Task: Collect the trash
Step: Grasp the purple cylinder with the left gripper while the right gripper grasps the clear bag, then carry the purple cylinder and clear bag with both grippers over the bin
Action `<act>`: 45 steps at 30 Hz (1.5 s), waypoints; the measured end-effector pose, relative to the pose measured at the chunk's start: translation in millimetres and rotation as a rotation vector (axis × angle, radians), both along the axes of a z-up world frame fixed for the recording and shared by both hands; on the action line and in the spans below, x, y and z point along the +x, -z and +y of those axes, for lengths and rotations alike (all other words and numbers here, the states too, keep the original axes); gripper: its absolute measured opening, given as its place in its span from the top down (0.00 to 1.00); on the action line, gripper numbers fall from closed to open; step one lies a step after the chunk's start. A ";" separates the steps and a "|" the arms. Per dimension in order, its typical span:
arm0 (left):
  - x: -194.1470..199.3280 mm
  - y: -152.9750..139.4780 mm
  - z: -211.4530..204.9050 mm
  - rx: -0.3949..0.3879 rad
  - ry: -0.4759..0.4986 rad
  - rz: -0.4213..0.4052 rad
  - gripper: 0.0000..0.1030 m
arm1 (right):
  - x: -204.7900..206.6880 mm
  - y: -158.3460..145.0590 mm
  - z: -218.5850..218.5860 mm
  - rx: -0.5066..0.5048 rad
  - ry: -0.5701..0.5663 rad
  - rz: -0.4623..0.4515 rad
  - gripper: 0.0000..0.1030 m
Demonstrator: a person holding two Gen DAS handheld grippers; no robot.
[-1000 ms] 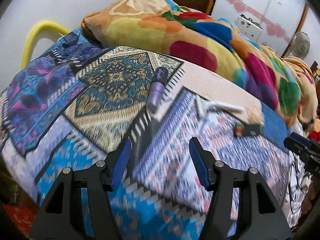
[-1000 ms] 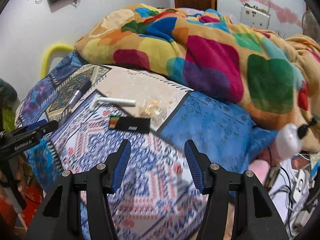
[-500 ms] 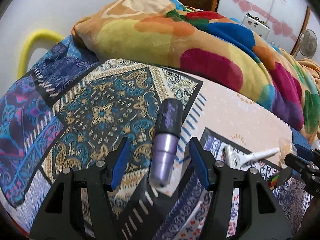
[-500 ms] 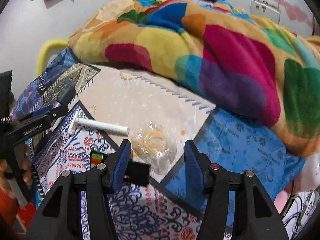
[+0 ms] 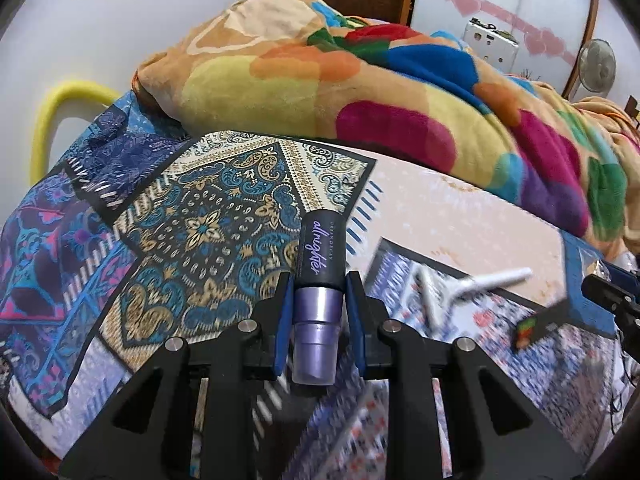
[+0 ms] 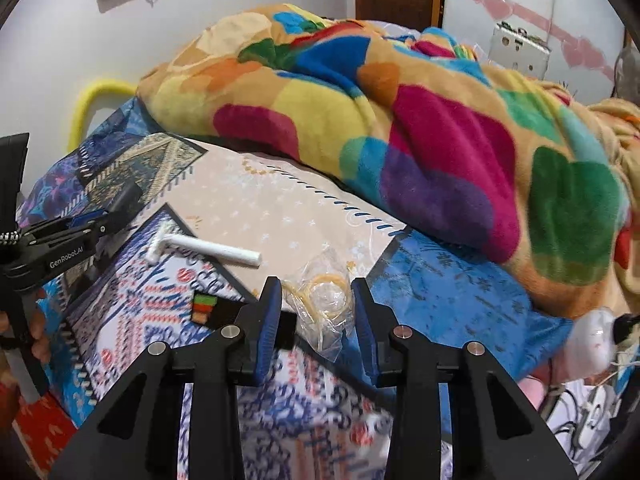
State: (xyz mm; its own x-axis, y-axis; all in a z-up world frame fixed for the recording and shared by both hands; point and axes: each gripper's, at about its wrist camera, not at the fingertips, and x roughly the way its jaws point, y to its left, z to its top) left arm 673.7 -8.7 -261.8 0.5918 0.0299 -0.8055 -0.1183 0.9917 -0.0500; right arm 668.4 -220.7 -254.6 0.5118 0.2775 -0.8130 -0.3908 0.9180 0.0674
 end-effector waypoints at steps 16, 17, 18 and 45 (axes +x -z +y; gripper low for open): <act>-138.1 -111.3 -24.7 0.019 0.058 -0.075 0.76 | -104.2 -76.2 6.1 0.041 -0.008 -0.085 0.69; -149.3 -117.9 -25.5 0.013 0.057 -0.085 0.76 | -111.9 -80.9 5.8 0.049 -0.010 -0.090 0.69; -160.6 -123.7 -26.2 0.006 0.058 -0.093 0.76 | -121.6 -87.9 6.3 0.056 -0.010 -0.100 0.69; -407.2 -160.8 70.2 0.045 -0.099 -0.223 0.76 | -289.8 -143.0 129.2 0.131 -0.268 -0.212 0.69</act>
